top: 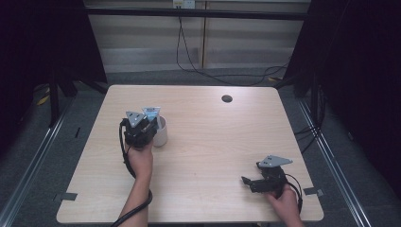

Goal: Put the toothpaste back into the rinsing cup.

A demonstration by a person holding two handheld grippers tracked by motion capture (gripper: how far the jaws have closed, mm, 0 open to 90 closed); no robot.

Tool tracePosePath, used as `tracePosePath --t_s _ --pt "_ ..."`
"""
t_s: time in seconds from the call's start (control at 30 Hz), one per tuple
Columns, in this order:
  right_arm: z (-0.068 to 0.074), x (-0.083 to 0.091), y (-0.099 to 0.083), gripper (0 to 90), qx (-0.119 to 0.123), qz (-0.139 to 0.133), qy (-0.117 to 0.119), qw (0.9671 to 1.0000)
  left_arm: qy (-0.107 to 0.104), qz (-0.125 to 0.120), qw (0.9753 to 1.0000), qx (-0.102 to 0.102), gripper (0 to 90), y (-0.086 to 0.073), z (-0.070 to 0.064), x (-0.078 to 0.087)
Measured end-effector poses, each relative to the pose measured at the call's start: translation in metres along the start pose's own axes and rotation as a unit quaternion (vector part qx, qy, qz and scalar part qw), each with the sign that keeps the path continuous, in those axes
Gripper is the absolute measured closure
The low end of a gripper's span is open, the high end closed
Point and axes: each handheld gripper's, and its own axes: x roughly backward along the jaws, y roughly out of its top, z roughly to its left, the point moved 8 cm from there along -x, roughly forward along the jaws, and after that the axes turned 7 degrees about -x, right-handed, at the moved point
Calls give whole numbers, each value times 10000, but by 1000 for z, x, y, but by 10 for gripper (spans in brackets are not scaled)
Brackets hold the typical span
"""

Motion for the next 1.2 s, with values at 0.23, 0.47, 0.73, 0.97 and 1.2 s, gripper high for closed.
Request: tracePosePath --t_s 0.23,0.47,0.73,0.97,1.2 --pt "0 0 0 155 5 -2 0 10000 54 2 10000 -34 708 -2 0 0" --pt "0 0 0 155 1 -1 -1 10000 64 22 9999 -76 706 -6 -1 -1" --pt "0 0 0 154 -1 -1 -1 10000 101 23 9999 -47 703 -9 -1 -2" --pt "0 0 0 155 5 -2 0 10000 118 55 9999 -64 702 -12 0 -2" --pt "0 0 0 155 -1 0 0 10000 109 75 9999 -66 701 -14 -2 -4"
